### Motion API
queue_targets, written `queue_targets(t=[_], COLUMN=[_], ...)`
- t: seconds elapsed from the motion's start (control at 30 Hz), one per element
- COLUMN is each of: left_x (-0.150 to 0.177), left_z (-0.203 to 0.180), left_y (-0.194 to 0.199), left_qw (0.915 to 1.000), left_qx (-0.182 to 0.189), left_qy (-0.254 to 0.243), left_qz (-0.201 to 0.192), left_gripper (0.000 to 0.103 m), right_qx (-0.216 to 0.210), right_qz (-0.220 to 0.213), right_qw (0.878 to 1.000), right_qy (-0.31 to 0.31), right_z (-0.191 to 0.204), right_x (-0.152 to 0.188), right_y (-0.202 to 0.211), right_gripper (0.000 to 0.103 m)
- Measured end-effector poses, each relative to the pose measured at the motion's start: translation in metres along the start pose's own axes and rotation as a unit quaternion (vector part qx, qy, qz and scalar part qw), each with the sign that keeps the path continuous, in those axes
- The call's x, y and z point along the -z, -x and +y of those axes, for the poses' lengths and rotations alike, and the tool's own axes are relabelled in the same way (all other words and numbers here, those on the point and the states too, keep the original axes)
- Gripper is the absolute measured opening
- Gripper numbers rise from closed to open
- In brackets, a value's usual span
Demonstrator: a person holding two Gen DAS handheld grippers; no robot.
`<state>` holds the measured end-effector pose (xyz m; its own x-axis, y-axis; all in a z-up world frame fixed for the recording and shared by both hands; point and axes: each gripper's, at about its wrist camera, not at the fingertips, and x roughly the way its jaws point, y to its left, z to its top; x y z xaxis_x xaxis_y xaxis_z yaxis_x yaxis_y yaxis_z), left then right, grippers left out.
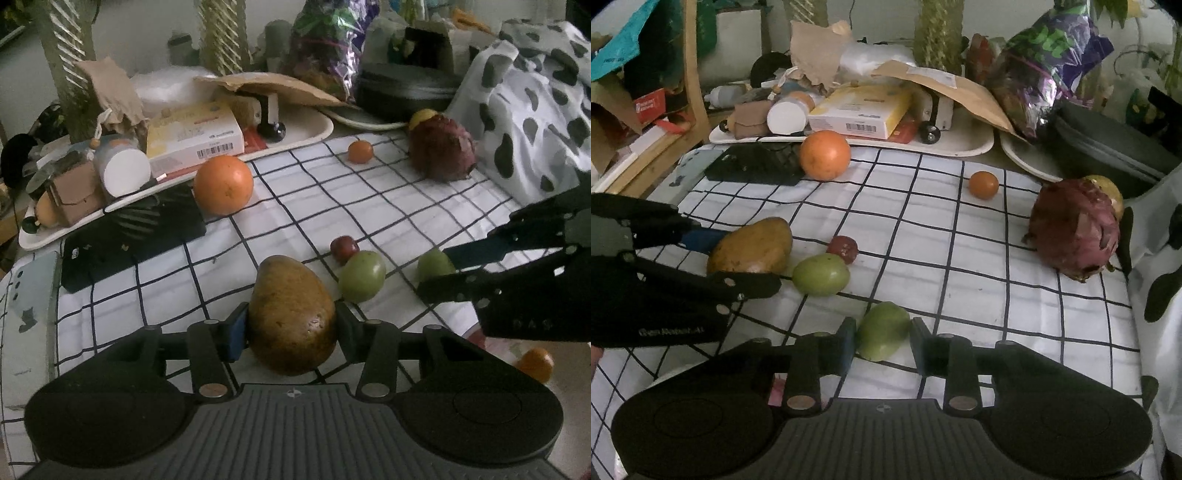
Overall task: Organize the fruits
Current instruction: 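Grasp a green plum with the right tool while the left tool holds the pear, then lower both fruits onto the rose plate and open both tools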
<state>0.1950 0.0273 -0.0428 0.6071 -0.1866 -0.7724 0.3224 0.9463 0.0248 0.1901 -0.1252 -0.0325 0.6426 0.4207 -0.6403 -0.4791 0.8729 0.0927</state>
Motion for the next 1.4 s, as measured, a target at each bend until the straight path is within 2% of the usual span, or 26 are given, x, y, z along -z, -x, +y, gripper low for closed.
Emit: queue_targets(t=[0.27,0.67,1.07,1.4], left_x=[0.004,0.030,0.064,0.089], left_z=[0.000,-0.019,-0.043,-0.063], left_y=[0.024,0.069,0.097,0.105], left_qw=[0.9992,0.9966,0.9967,0.9969], left_qx=[0.021,0.049,0.056,0.059], left_qy=[0.009,0.008,0.019,0.050], left_qz=[-0.033,-0.066,-0.055,-0.013], left_gripper=[0.046,0.046,0.046,0.046], right_qx=[0.001,-0.004,-0.005,-0.003], right_qz=[-0.018,-0.050,-0.051,-0.030], right_qw=[1.000,0.999,0.998,0.998], right_qy=[-0.006,-0.021,-0.044,-0.056], right_z=[-0.001,0.000,0.008,0.019], right_x=[0.002,0.019,0.052,0.083], right_y=[0.017,0.062,0.098,0.117], right_gripper=[0.032,0.032,0.031,0.031])
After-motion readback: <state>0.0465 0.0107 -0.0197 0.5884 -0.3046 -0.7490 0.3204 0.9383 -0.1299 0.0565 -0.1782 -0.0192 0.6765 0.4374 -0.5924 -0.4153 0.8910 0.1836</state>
